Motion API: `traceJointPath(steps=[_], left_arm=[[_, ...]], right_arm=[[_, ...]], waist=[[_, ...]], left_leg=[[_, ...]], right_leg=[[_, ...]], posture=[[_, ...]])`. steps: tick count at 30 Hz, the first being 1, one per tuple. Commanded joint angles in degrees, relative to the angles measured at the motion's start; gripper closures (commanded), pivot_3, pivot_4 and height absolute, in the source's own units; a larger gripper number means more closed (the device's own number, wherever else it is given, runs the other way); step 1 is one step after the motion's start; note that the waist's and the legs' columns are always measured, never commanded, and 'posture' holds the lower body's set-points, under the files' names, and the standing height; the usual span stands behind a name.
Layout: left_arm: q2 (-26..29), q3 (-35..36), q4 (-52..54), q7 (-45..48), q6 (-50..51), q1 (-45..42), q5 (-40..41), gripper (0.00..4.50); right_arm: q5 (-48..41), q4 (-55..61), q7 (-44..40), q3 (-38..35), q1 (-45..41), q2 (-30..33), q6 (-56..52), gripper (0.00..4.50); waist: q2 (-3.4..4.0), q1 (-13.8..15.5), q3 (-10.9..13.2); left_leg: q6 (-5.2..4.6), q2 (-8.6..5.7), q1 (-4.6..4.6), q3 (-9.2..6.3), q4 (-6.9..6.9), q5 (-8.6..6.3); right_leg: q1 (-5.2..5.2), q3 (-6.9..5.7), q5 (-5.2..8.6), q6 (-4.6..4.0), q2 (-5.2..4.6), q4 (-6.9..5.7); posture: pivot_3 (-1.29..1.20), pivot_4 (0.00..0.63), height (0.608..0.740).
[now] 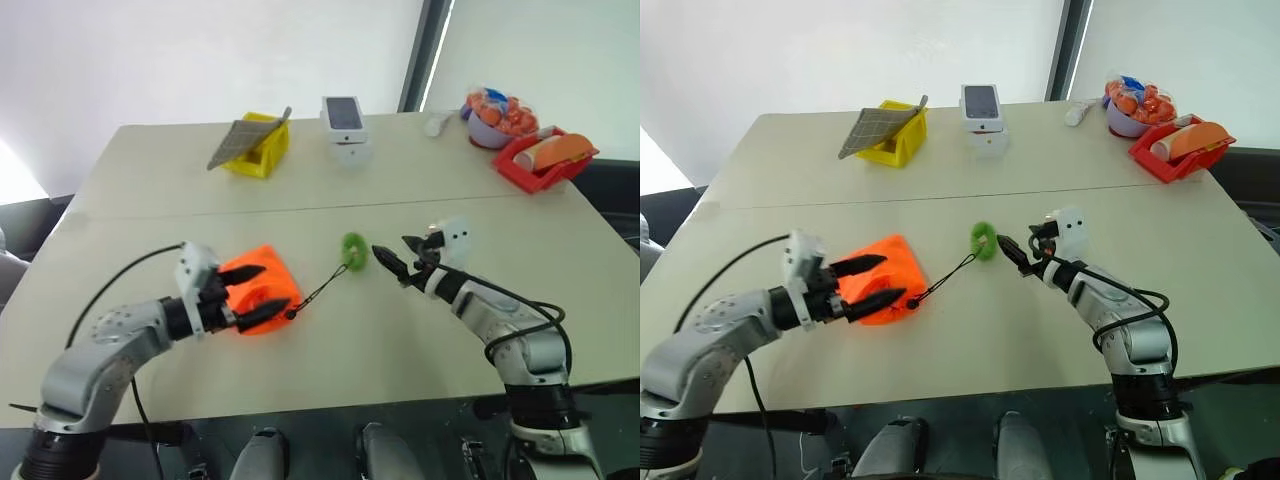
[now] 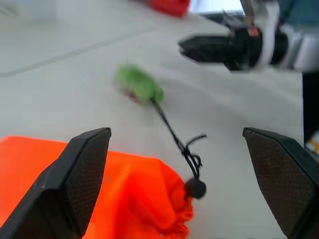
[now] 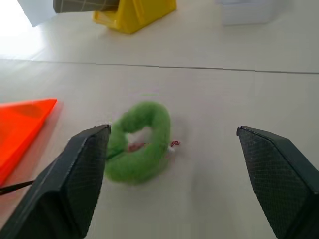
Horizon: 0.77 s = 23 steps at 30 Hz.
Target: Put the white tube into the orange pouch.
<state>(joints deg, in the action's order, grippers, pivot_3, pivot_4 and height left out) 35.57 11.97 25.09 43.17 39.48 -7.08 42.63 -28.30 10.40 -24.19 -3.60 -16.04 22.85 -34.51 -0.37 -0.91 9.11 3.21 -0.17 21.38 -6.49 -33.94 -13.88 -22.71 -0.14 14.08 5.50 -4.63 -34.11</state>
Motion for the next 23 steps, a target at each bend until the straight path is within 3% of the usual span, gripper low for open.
traceJointPath(steps=[1, 5, 9, 23], left_arm=[[-0.09, 5.46, -4.70, -3.47, -3.37, -1.70, -1.65, 0.00], [0.27, 7.32, -10.26, -5.72, -8.51, -1.21, -6.96, 0.00], [-0.12, 8.44, -14.14, -7.82, -12.94, 1.50, -11.55, 0.00], [-4.72, 11.76, -17.26, -10.73, -20.47, 13.68, -15.41, 0.00]], right_arm=[[3.08, 2.03, -3.36, 0.88, 0.97, 2.26, 4.85, 0.30], [7.15, -0.02, -6.80, 1.87, 3.37, 4.46, 11.34, 0.30], [4.31, 0.02, -12.11, -0.07, 5.71, 5.26, 11.83, 0.30], [0.33, -1.68, -17.78, -4.63, 10.01, 4.70, 12.76, 0.30]], waist=[[0.00, 0.04, 0.00], [-0.02, 0.03, -0.01], [-0.03, 0.08, -0.01], [-0.15, 0.33, -0.05]], left_leg=[[0.00, 0.00, -0.01, 0.00, -0.01, 0.00], [0.00, 0.00, -0.03, 0.01, -0.02, 0.00], [0.01, 0.00, -0.01, 0.02, 0.00, 0.00], [0.03, 0.01, 0.01, 0.02, -0.02, -0.02]], right_leg=[[0.00, 0.00, 0.00, 0.00, 0.00, -0.01], [0.03, 0.00, 0.00, 0.00, 0.01, 0.01], [0.02, 0.01, -0.01, -0.02, -0.01, 0.04], [0.01, 0.00, 0.00, -0.02, -0.07, 0.06]], posture=[[0.00, 0.150, 0.740], [0.00, 0.150, 0.740], [0.00, 0.150, 0.740], [0.00, 0.150, 0.740]])
